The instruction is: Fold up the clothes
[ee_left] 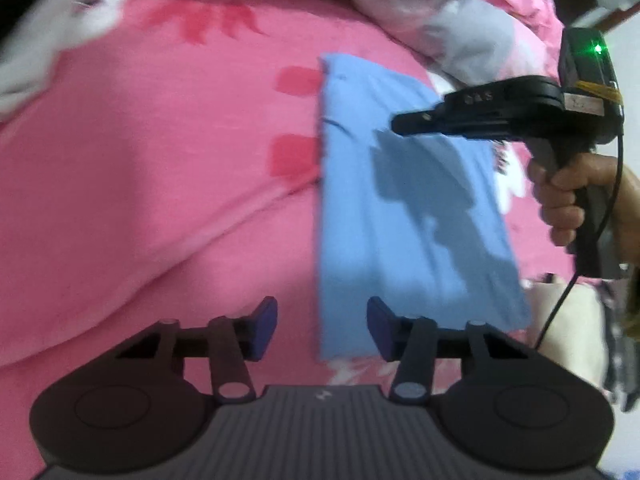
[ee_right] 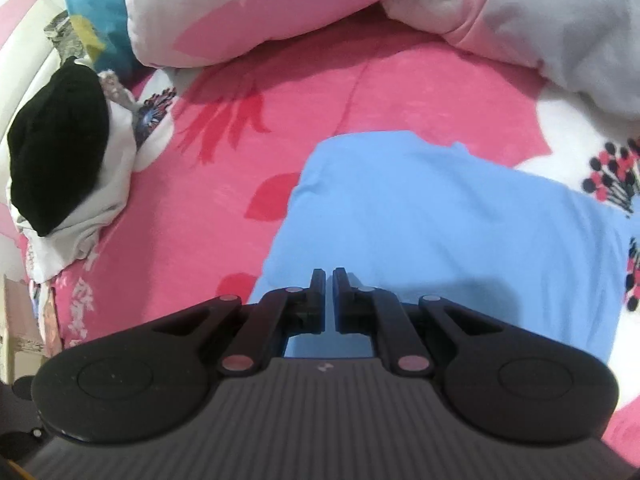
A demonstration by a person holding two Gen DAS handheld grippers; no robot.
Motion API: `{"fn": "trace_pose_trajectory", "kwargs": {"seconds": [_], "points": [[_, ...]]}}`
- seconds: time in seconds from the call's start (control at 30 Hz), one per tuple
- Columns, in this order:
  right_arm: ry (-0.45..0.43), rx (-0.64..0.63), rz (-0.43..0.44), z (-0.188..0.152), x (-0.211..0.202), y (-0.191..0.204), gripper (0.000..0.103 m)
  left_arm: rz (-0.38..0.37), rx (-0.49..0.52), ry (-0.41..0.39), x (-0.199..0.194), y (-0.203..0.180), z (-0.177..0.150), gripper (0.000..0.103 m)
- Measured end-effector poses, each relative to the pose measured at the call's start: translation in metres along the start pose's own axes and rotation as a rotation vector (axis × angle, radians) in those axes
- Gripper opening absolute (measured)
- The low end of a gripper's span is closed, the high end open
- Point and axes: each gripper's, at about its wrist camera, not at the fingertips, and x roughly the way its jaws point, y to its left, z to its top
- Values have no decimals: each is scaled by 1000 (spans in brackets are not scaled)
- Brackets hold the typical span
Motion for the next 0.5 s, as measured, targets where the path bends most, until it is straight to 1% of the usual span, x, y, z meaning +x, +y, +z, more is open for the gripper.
{"fn": "trace_pose_trajectory", "kwargs": {"seconds": [0.03, 0.07, 0.13, 0.17, 0.27, 0.3, 0.33, 0.37, 0.43, 0.47, 0.5], "points": [[-5, -6, -7, 2, 0, 1, 4, -24, 17, 26, 7, -4, 2, 42], [-11, -12, -15, 4, 1, 2, 4, -28, 28, 51, 14, -6, 3, 35], [-30, -39, -29, 10, -6, 2, 4, -4, 31, 89, 24, -9, 1, 26], [-40, -74, -41, 14, -10, 3, 4, -1, 12, 96, 25, -7, 0, 25], [-43, -188, -69, 33, 1, 14, 4, -7, -50, 115, 26, 2, -3, 25], [-41, -225, -73, 40, 7, 18, 9, -12, -66, 124, 26, 4, -6, 25], [-45, -253, -83, 49, 14, 21, 17, -14, -74, 132, 27, 6, -7, 25], [-50, -280, -93, 57, 21, 24, 29, -16, -78, 133, 29, 8, -8, 25], [-37, -310, -119, 71, 37, 26, 36, -19, -79, 124, 30, 7, -10, 25], [-30, -323, -136, 78, 46, 27, 42, -20, -82, 120, 30, 6, -10, 24], [-5, -323, -138, 82, 54, 25, 44, -21, -84, 115, 30, 4, -11, 24]]}}
